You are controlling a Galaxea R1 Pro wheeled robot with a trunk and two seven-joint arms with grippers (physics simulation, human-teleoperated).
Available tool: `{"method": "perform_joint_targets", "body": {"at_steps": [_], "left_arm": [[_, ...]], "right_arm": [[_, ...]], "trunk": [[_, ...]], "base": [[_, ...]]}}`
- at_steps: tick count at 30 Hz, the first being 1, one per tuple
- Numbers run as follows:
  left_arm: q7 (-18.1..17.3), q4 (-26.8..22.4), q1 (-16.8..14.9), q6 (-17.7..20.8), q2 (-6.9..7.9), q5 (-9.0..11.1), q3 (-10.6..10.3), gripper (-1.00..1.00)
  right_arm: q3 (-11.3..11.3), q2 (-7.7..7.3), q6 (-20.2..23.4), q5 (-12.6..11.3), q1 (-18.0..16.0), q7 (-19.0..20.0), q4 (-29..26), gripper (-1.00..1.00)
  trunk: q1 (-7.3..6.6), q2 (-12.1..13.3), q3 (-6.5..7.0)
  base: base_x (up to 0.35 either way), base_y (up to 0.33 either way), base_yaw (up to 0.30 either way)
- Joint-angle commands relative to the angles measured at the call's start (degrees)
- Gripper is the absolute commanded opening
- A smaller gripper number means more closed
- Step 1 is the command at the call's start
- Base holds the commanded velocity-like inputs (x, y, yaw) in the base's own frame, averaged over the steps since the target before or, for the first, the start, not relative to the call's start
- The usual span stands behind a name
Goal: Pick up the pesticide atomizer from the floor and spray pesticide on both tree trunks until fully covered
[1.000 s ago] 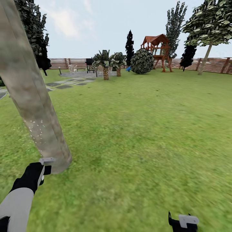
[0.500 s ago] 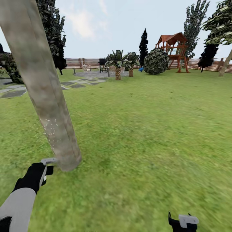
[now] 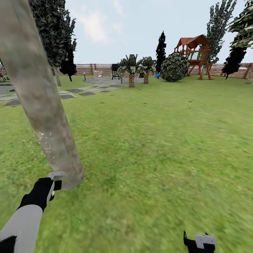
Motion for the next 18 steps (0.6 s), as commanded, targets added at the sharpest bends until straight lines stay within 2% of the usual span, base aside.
{"method": "perform_joint_targets", "body": {"at_steps": [1,12,18], "left_arm": [[0.0,-0.1,0.0,0.2,-0.03,-0.1,0.1,-1.00],[0.0,-0.1,0.0,0.2,-0.03,-0.2,0.1,-1.00],[0.0,-0.1,0.0,0.2,-0.03,-0.2,0.1,-1.00]], "right_arm": [[-0.3,-0.02,-0.2,0.6,-0.1,-0.4,0.1,1.00],[-0.3,0.00,-0.2,0.6,-0.1,-0.4,0.1,1.00],[-0.3,0.00,-0.2,0.6,-0.1,-0.4,0.1,1.00]], "trunk": [[0.01,0.0,-0.05],[0.01,0.0,-0.05],[0.01,0.0,-0.05]], "base": [[0.201,-0.229,0.000],[0.160,-0.240,0.002],[0.104,-0.262,0.197]]}}
